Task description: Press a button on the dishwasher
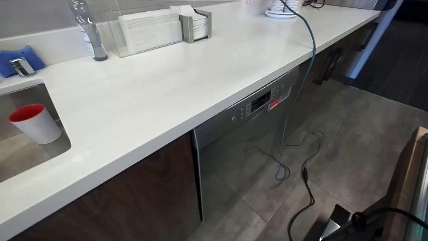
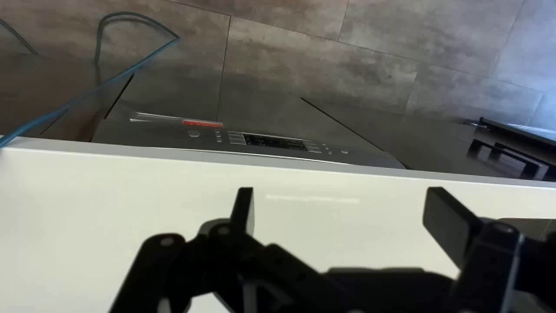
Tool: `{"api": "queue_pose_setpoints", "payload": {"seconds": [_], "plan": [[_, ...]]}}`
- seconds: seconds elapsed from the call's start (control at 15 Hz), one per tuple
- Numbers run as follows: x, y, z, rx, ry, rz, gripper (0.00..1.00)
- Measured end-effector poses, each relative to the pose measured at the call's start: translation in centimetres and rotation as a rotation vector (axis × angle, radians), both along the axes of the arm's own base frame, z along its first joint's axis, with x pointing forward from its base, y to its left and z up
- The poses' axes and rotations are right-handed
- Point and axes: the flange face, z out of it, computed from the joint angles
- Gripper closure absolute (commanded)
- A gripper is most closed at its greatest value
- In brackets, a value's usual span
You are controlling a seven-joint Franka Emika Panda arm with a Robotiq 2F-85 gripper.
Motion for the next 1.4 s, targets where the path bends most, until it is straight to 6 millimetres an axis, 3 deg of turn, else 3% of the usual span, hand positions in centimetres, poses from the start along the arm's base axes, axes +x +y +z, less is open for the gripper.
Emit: {"api": "queue_pose_setpoints", "payload": {"seconds": [0.6,0.73,0.87,1.2,1.27,1.4], "plan": [[0.0,0.0,0.0,-0.001,0.0,-0.001,0.0],[0.2,0.6,-0.7,-0.004,0.027,0.012,0.0],[1.2,3.1,-3.4,-0.001,0.102,0.075,0.0],[4.0,12.0,-13.2,0.025,0.317,0.269,0.0],[4.3,12.7,-14.7,0.023,0.346,0.283,0.0],[4.6,12.7,-15.0,0.02,0.35,0.281,0.0]]}}
